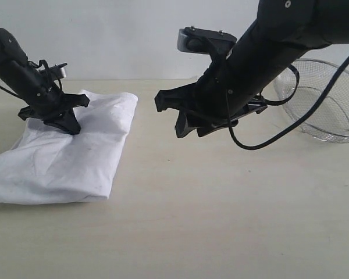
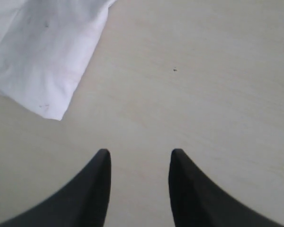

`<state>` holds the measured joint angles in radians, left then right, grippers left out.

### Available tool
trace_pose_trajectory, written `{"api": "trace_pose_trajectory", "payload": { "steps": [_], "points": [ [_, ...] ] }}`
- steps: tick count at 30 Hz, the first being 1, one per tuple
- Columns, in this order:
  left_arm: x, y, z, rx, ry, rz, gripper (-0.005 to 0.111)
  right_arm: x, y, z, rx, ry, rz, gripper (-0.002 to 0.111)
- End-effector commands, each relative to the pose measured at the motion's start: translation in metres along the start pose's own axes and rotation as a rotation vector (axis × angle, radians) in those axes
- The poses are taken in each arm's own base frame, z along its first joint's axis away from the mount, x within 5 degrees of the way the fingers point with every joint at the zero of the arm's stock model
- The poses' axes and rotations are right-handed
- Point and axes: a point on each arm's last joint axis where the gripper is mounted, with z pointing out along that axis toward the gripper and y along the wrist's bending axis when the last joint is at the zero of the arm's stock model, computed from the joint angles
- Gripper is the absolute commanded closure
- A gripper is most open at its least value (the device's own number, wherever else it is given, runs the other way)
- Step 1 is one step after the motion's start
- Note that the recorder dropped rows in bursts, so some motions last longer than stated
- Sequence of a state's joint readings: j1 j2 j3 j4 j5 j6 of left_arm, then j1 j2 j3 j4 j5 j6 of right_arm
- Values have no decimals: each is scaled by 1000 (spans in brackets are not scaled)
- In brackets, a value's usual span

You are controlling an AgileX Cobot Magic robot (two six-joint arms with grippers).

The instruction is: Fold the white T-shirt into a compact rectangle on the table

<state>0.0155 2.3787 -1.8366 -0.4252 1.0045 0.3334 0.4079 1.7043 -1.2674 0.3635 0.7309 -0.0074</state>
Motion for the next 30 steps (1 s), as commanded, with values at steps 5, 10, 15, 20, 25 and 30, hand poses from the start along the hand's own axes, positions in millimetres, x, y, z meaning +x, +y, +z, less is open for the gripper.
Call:
{"api": "trace_pose_trajectory", "payload": {
  "steps": [5, 10, 15, 20, 25, 30],
  "points": [
    [4, 20, 4, -102, 29, -60, 102, 0, -2, -7, 8, -1, -26, 73],
    [6, 50, -7, -117, 3, -140, 102, 1, -2, -7, 8, 6, -28, 73],
    [6, 67, -13, -134, -43, -158, 102, 1, -2, -7, 7, 6, -27, 73],
    [2, 71, -15, -142, -85, -155, 102, 1, -1, -7, 5, 4, -25, 73],
    [-6, 69, -18, -109, -144, -151, 102, 1, -1, -7, 4, 4, -24, 73],
    [-23, 66, -22, -83, -183, -141, 102, 1, -1, -7, -2, 9, -18, 73]
  ]
}}
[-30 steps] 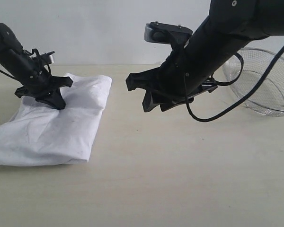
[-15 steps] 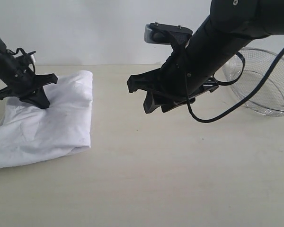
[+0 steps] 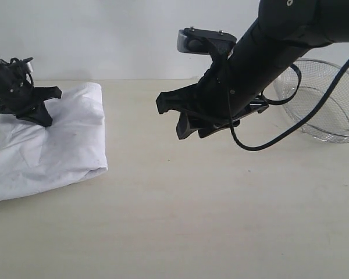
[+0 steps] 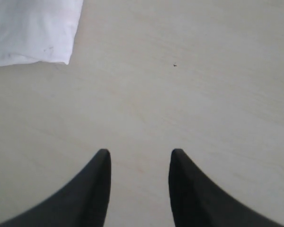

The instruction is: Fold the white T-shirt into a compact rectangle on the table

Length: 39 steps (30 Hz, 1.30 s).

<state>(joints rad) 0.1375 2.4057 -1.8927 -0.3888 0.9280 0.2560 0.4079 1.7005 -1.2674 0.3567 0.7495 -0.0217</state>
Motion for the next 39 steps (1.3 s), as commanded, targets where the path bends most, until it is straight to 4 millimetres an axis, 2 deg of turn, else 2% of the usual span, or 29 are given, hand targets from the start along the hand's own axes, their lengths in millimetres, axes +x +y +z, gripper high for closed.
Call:
{"api": "trace_pose_trajectory", "payload": {
  "steps": [1, 5, 8, 15, 19, 24, 26, 27, 28, 29, 30, 31, 32, 34, 35, 38, 39],
  "points": [
    [-18, 0, 0, 16, -64, 14, 102, 0, -1, -5, -8, -1, 5, 73],
    [-27, -7, 7, 73, -54, 11, 102, 1, -1, -5, -8, 4, 5, 73],
    [-33, -15, 4, 105, -77, 22, 102, 0, -1, -5, -8, -6, 5, 73],
    [-43, -33, -21, 183, -106, 77, 102, -4, 0, -7, -7, -49, 2, 73],
    [-45, -37, -51, 191, -127, 67, 102, -3, -1, -15, 19, -58, -43, 73],
    [-45, -52, -99, 206, -162, 73, 102, -10, 3, -52, 21, -209, -72, 74],
    [-44, -59, -120, 210, -178, 89, 102, -8, 1, -66, 31, -237, -75, 81],
    [-40, -68, -144, 217, -195, 103, 102, -1, -7, -76, 46, -264, -60, 93],
    [-38, -72, -157, 218, -206, 114, 102, 4, -12, -81, 56, -282, -48, 102],
    [-32, -80, -180, 216, -237, 122, 102, 15, -21, -89, 74, -314, -19, 108],
    [-28, -82, -188, 214, -242, 124, 102, 23, -26, -93, 84, -325, -6, 108],
    [-17, -89, -209, 213, -263, 130, 102, 38, -35, -102, 101, -352, 21, 108],
    [-12, -91, -218, 211, -275, 130, 102, 46, -38, -106, 107, -365, 30, 108],
    [10, -102, -250, 208, -340, 135, 102, 68, -45, -117, 131, -417, 40, 108],
    [31, -109, -268, 216, -380, 144, 102, 80, -46, -125, 148, -451, 23, 108],
    [92, -124, -302, 270, -506, 184, 102, 109, -44, -141, 158, -505, -10, 108],
    [107, -125, -303, 281, -525, 181, 102, 115, -43, -144, 156, -519, -13, 108]
  ]
}}
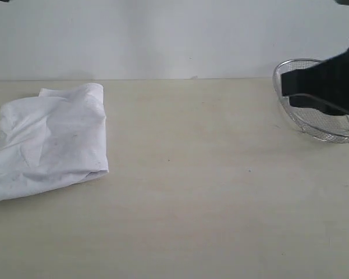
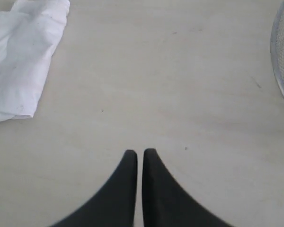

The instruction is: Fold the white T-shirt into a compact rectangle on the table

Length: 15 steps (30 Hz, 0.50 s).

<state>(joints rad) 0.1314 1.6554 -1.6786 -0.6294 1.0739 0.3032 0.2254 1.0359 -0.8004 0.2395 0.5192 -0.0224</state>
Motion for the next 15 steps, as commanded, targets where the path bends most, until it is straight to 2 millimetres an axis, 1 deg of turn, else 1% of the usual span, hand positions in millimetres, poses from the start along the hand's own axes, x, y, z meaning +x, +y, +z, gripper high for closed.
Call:
{"api": "trace_pose_trajectory", "payload": {
  "steps": [1, 2, 3, 4, 5, 7, 8, 10, 12, 15],
  "points": [
    [53, -33, -49, 45, -169, 48, 102, 18, -3, -25, 5, -67, -20, 108],
    [66, -38, -60, 41, -211, 59, 102, 22, -3, -29, 3, -78, -21, 108],
    [87, -40, -67, 34, -252, 52, 102, 27, -3, -34, 1, -93, -23, 108],
    [101, -42, -73, 32, -299, 38, 102, 31, -4, -36, 0, -95, -26, 108],
    [117, -43, -80, 29, -384, -3, 102, 37, -4, -39, 0, -99, -26, 108],
    [138, -44, -86, 40, -468, -49, 102, 42, -5, -41, -1, -86, -27, 108],
    [146, -45, -90, 42, -505, -45, 102, 43, -5, -41, -1, -82, -27, 108],
    [165, -45, -93, 43, -552, -44, 102, 46, -5, -41, -2, -54, -27, 108],
    [182, -42, -91, 41, -558, -62, 102, 46, -5, -41, -2, -49, -27, 108],
    [198, -38, -85, 46, -535, -91, 102, 45, -5, -41, -2, -57, -27, 108]
  ]
}}
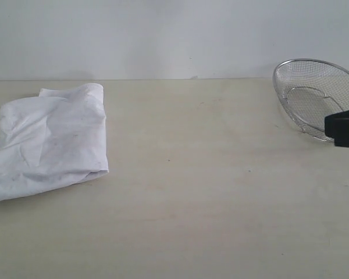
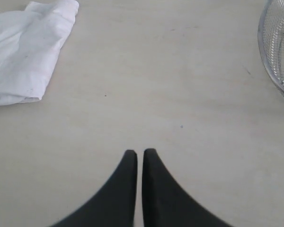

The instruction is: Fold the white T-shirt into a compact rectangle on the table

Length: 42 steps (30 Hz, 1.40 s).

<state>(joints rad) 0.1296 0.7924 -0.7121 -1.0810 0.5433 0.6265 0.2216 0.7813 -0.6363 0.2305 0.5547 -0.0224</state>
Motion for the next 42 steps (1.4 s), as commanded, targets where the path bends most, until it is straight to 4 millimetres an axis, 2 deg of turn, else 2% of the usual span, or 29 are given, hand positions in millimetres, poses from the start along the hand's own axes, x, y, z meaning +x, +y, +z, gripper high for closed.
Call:
{"api": "trace_pose_trajectory", "payload": {
  "steps": [1, 10, 19, 22, 27, 33, 37, 42],
  "points": [
    [23, 6, -5, -3, 5, -42, 102, 1, -1, 0, 7, -4, -11, 108],
    [64, 5, -3, 126, 252, -112, 102, -2, -1, -1, 5, -39, -6, 108],
    [66, 5, -3, 130, 259, -111, 102, -2, -1, -1, 5, -43, -6, 108],
    [62, 9, -2, 93, 214, -76, 102, -2, -1, -1, 5, -43, -6, 108],
    [52, 21, -4, -51, 63, 159, 102, -2, -1, -1, 5, -43, -6, 108],
    [43, 34, -39, -304, -323, 266, 102, -2, -1, -1, 5, -43, -6, 108],
    [63, 37, -65, -325, -465, 302, 102, -2, -1, -1, 5, -43, -6, 108],
    [95, 46, -82, -305, -551, 338, 102, -2, -1, -1, 5, -43, -6, 108]
  ]
}}
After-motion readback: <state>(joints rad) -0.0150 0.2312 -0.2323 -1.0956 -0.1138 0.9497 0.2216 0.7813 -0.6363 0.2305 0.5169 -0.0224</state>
